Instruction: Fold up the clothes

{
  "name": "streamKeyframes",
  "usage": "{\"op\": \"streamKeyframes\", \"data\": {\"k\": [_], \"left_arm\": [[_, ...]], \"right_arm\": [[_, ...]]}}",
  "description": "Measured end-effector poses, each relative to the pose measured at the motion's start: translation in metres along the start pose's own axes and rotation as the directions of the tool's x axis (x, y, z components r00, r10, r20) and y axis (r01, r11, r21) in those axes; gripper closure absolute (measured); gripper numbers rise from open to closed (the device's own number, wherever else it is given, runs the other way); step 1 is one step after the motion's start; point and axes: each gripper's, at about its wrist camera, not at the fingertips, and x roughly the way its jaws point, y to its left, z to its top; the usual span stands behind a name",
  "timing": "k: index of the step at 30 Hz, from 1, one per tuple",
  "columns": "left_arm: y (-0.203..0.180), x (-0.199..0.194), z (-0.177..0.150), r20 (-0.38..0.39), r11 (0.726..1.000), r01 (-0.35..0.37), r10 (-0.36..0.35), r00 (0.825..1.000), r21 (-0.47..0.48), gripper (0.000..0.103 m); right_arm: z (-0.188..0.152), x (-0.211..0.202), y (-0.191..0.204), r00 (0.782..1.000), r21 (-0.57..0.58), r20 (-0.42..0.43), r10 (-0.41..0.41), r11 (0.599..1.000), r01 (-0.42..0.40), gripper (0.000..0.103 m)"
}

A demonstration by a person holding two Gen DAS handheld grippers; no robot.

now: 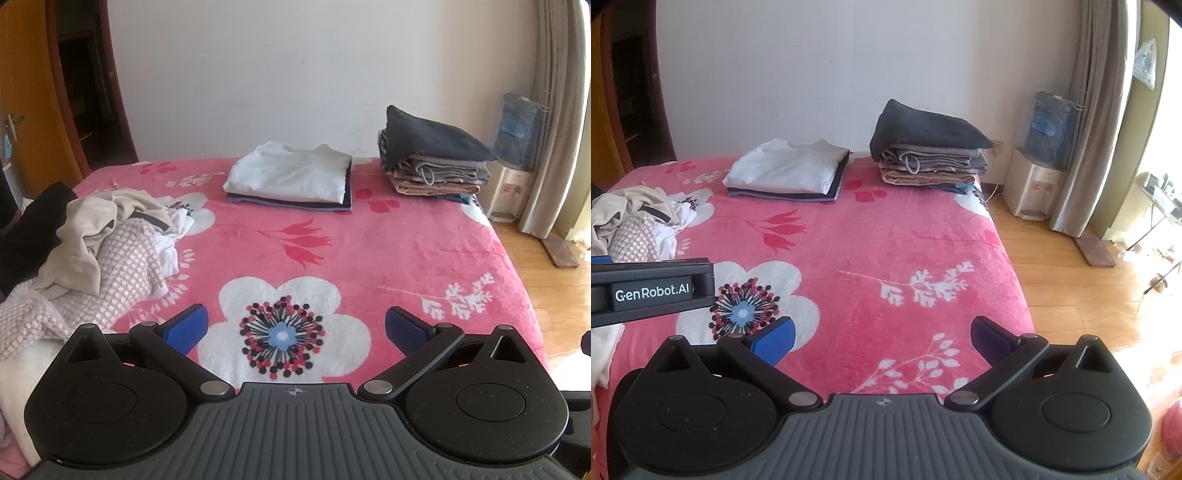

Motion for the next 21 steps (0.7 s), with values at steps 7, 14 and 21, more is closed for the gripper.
{"op": "streamKeyframes", "data": {"k": [7, 14, 21], "left_arm": [[-0.011, 0.002, 0.008, 0.006, 1.000, 0.017, -0.017, 1.000, -0.001, 0.000], [-0.020, 0.006, 0.015, 0.009, 1.000, 0.022, -0.022, 1.000, 0.002, 0.000], [-0.024, 0.011, 0.018, 0.003, 1.000, 0.015, -0.015, 1.000, 0.002, 0.000]], "right_arm": [[0.008, 0.000, -0.011, 1.000, 0.009, 0.008, -0.023, 1.000, 0.023, 0.000], [0.015, 0.005, -0.020, 0.999, 0.020, 0.007, -0.036, 0.999, 0.035, 0.000], [0.019, 0.013, -0.023, 0.999, 0.022, -0.007, -0.033, 0.999, 0.033, 0.000]]}}
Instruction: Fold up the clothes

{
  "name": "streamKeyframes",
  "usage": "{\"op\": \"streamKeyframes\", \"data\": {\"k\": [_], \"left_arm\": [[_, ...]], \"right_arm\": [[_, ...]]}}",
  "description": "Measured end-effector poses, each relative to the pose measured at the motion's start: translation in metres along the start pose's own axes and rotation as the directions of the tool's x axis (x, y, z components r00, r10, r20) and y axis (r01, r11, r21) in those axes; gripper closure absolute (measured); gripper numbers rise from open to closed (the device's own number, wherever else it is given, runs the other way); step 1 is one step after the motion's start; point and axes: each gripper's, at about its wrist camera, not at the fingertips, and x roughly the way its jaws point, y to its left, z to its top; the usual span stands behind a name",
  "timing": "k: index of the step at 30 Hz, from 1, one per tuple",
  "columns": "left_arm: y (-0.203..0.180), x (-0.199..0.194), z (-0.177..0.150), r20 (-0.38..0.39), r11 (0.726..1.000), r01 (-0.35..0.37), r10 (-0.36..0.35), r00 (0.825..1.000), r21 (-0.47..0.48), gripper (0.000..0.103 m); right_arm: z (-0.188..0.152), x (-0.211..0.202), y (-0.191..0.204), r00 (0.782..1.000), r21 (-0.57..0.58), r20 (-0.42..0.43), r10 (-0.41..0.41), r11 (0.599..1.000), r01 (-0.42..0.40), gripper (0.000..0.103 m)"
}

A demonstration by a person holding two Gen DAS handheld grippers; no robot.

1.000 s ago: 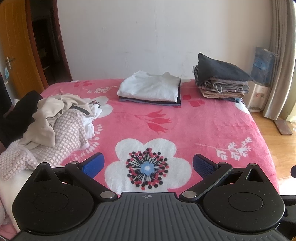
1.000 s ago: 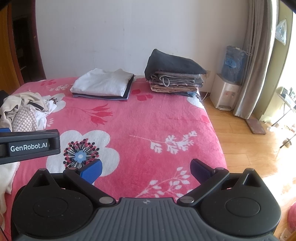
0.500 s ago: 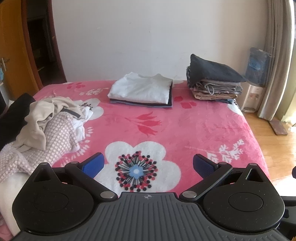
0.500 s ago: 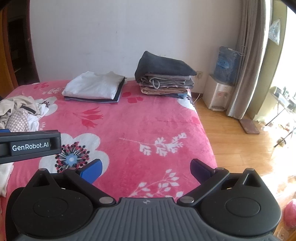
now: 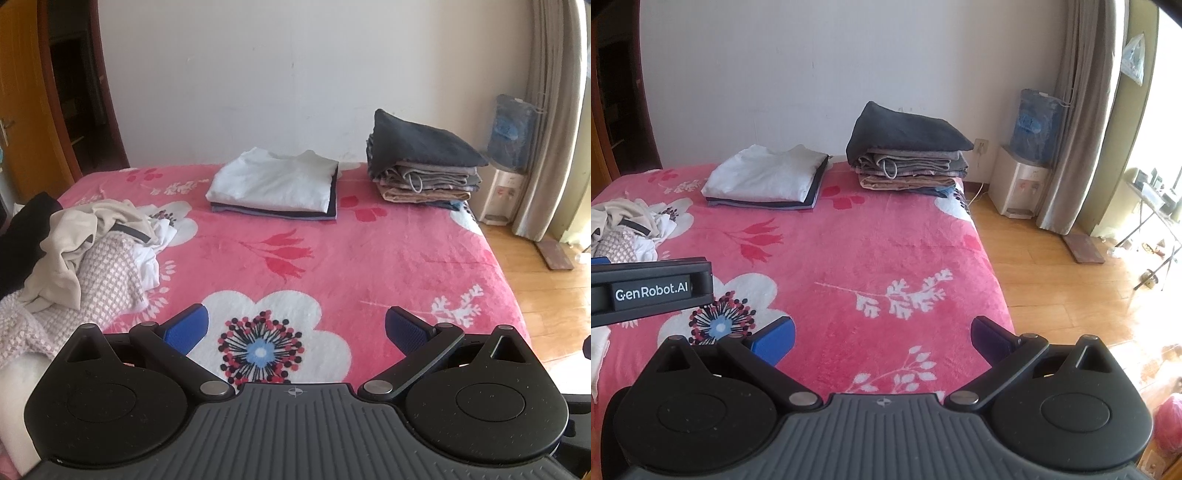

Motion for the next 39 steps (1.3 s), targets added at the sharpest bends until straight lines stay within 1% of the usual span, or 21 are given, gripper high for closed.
{"op": "streamKeyframes", "data": {"k": [12, 39], "left_arm": [[-0.0022, 0.0019, -0.0013, -0.009, 1.000, -0.003, 0.003, 1.000, 0.001, 0.000], [-0.0015, 0.0009, -0.0012, -0.015, 1.000, -0.012, 0.012, 1.000, -0.004, 0.000]], "right_arm": [[-0.0017, 0.0035, -0.0023, 1.000, 0.007, -0.013, 0.002, 1.000, -0.002, 0.000], [-0.0022, 0.0017, -0.0001, 1.000, 0.002, -0.009, 0.009, 1.000, -0.009, 0.000]]}}
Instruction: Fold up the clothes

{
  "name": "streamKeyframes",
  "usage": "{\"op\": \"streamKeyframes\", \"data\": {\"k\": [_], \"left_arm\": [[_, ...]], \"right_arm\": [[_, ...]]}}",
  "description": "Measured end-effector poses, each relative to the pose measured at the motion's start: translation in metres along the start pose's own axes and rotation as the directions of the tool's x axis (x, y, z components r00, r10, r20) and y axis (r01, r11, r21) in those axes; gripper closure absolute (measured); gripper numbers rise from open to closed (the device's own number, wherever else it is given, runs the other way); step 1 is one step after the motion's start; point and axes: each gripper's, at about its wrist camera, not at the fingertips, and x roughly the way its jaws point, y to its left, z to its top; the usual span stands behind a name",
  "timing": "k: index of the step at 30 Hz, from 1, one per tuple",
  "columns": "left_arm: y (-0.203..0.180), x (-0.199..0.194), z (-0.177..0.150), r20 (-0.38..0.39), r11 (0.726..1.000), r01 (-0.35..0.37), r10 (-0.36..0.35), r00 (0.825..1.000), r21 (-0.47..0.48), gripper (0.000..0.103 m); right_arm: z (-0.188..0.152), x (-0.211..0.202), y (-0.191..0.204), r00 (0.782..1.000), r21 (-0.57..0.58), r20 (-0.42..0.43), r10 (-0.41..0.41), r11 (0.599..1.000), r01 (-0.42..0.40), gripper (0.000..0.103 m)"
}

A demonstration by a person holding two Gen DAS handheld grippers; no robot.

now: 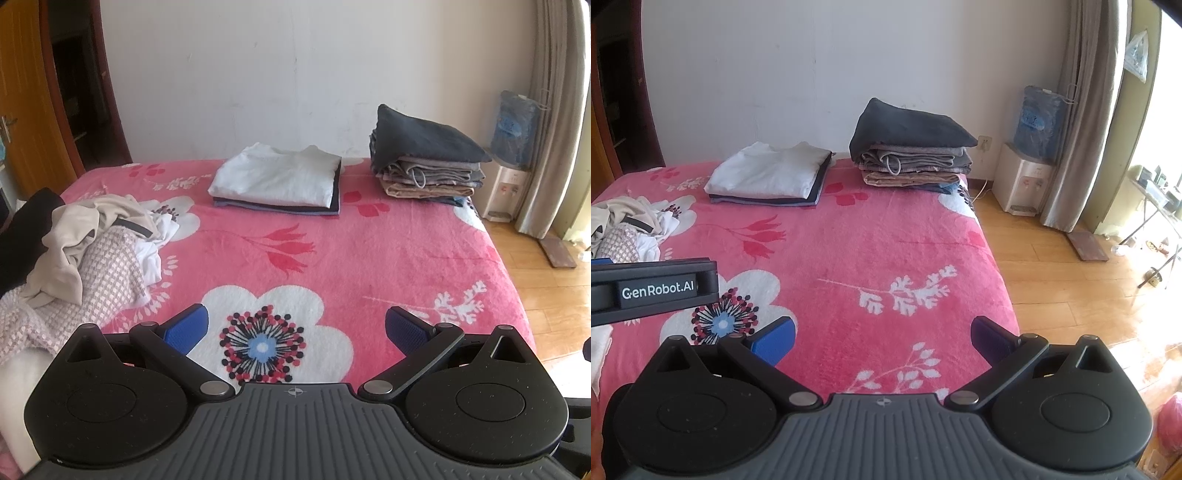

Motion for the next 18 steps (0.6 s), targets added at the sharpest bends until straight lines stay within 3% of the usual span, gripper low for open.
{"op": "streamKeyframes", "data": {"k": [18], "left_arm": [[0.0033, 0.0012, 0.0002, -0.002, 1.000, -0.006, 0.006, 1.000, -0.006, 0.000]], "right_arm": [[0.0027, -0.0004, 0.0039, 1.000, -0.015, 0.006, 0.002, 1.000, -0.002, 0.000]]}}
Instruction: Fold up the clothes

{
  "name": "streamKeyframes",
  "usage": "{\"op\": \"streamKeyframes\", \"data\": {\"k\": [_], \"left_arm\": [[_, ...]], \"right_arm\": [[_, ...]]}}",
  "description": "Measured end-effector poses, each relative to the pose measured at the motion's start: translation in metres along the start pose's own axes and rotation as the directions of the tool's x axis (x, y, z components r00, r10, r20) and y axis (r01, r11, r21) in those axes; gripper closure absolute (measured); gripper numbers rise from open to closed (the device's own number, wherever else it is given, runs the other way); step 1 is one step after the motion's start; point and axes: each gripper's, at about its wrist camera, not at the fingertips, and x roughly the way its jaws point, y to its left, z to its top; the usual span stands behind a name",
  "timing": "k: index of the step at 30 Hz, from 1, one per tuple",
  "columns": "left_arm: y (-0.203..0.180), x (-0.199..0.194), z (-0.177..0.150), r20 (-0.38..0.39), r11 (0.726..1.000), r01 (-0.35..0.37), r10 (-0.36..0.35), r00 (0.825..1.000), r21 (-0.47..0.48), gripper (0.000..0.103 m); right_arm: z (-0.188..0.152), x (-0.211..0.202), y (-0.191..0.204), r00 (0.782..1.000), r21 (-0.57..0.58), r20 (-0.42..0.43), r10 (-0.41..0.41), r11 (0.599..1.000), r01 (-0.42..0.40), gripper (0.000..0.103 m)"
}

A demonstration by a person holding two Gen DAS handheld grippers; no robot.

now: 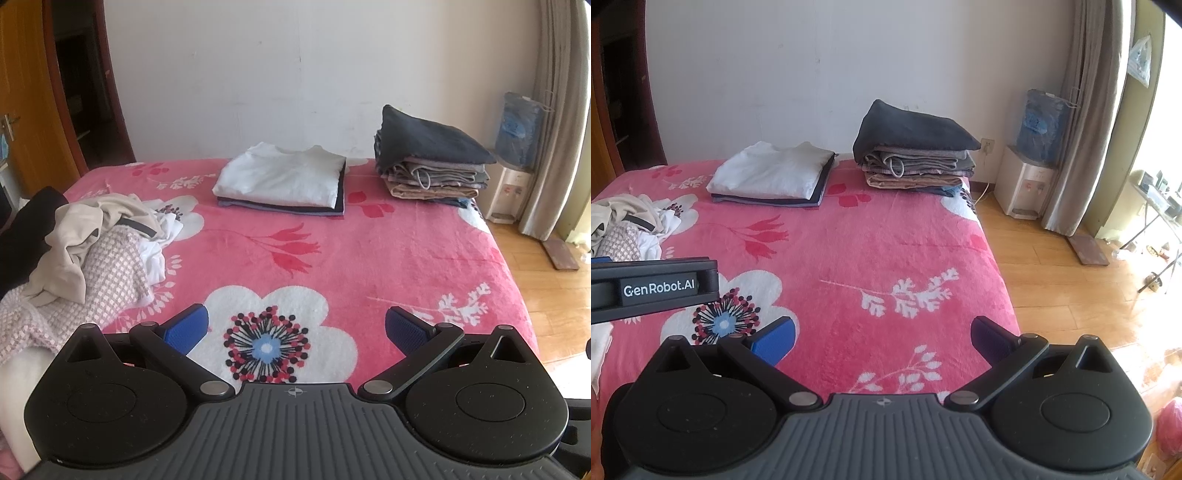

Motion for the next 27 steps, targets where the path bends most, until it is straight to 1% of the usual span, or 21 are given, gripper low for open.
{"op": "streamKeyframes", "data": {"k": [27], "left_arm": [[-0.0007, 0.0017, -0.0012, -0.007, 1.000, -0.005, 0.005, 1.000, 0.005, 0.000]], "right_arm": [[-0.0016, 0.0013, -0.0006, 1.000, 0.003, -0.006, 0.006, 1.000, -0.006, 0.000]]}}
